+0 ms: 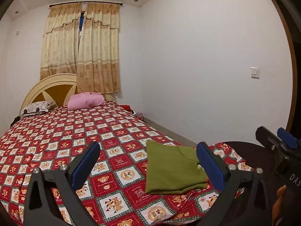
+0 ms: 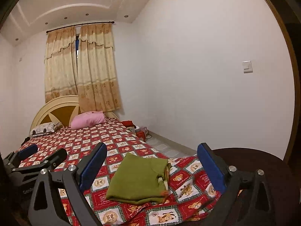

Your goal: Fold small clothes

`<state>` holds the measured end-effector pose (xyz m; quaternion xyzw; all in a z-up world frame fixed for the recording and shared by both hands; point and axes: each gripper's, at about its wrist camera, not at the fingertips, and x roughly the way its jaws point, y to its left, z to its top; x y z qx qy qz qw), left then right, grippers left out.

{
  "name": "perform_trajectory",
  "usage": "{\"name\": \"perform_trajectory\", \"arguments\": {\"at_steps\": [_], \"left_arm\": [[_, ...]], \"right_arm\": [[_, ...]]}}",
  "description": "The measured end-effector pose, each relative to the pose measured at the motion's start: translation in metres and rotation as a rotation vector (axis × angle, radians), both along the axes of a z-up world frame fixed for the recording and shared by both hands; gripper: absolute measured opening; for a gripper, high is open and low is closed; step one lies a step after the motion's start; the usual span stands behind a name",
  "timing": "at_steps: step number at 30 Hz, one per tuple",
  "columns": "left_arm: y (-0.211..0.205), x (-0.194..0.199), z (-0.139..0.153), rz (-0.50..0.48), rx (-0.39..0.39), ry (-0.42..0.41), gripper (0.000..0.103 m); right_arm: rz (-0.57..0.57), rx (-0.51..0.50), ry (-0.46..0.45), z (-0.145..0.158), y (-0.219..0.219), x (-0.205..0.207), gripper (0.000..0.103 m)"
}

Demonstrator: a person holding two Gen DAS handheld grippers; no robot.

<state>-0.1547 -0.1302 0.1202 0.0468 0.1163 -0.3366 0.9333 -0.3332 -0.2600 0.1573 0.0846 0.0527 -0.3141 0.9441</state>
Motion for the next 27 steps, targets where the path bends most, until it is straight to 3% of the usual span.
{"name": "perform_trajectory", "arguments": {"at_steps": [27], "left_arm": [[0.0015,-0.0034,-0.0025,0.009,0.019,0.015,0.103]], "right_arm": [[0.007,-0.023,0.033,-0.0035,0.0078,0.0004,0.097]]}}
